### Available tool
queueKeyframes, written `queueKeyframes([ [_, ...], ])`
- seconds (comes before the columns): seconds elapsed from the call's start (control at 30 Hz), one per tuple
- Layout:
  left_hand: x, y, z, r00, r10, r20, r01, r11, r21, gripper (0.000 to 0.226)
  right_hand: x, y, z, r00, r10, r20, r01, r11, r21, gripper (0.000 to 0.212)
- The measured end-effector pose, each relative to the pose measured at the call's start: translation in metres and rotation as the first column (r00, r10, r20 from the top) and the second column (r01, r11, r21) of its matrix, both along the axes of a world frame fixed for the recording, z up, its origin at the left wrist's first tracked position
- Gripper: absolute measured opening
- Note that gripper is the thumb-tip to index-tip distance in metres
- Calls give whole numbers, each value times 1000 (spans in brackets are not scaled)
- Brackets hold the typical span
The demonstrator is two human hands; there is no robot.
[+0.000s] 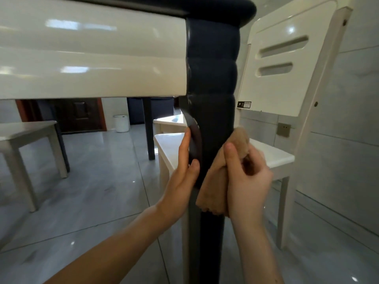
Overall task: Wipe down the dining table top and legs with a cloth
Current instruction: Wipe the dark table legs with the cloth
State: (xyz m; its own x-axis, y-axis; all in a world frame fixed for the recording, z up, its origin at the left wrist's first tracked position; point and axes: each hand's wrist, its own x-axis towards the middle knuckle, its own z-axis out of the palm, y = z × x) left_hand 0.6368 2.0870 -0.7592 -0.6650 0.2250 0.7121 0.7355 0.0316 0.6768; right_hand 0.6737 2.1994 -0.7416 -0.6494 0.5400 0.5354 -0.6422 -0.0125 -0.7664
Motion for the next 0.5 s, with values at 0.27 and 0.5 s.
queueKeyframes([
  [0.27,8,0,4,996,-72,49,72,997,0,52,17,-5,-110,988,7,152,-1,999,-38,17],
  [0.5,6,0,3,999,-21,27,22,999,-24,55,26,-6,-178,960,26,280,-18,999,-31,11],
])
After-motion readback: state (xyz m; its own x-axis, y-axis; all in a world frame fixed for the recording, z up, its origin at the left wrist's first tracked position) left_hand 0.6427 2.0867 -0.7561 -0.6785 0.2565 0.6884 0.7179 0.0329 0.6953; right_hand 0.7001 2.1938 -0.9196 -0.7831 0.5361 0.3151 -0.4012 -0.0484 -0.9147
